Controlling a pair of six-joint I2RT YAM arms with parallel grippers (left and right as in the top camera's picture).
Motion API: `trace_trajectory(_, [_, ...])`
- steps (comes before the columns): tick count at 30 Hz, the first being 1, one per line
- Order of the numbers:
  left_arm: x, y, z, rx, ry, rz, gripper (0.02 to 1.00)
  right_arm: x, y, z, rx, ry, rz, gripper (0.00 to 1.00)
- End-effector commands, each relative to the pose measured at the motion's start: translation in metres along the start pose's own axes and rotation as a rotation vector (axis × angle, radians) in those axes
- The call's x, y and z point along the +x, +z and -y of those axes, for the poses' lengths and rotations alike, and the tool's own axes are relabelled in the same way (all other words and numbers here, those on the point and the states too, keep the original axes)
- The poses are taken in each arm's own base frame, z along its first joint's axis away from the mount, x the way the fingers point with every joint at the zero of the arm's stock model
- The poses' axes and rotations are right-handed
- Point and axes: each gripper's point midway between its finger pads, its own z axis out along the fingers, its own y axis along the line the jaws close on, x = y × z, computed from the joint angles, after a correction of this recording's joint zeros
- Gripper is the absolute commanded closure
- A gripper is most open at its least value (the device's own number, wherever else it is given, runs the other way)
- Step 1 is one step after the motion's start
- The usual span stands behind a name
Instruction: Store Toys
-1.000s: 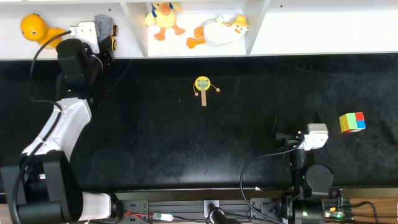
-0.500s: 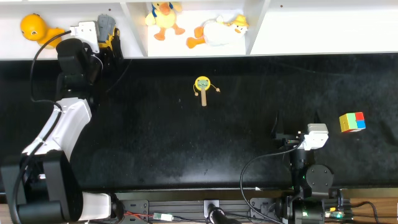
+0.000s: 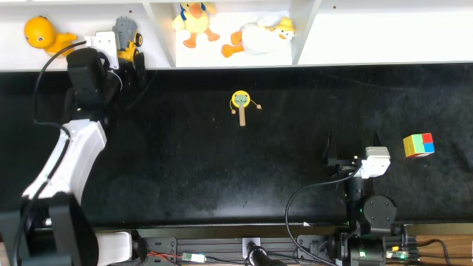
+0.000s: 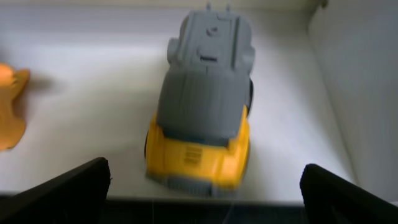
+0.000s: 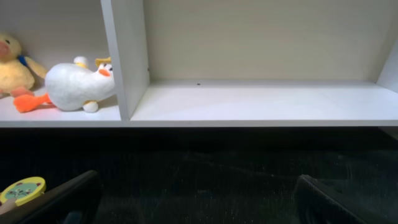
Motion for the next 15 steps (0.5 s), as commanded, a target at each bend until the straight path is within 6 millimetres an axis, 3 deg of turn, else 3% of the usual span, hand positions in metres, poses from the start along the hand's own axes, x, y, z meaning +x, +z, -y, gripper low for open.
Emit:
trace_trajectory(1, [-0.024,-0.031,0.002,-0.014,0.055,0.038,0.020,0.004,0.000,0.000,-0.001,-0.002,-0.001,0.007])
trace_trajectory(8, [-0.003,-0.069,-0.010,-0.095,0.069,-0.044,0.020,0.004,0.000,0.000,-0.001,-0.002,-0.001,0.007])
trace_trajectory(15, [0.017,-0.114,-0.008,-0.100,0.070,0.034,0.020,0.004,0.000,0.000,-0.001,-0.002,-0.001,0.005])
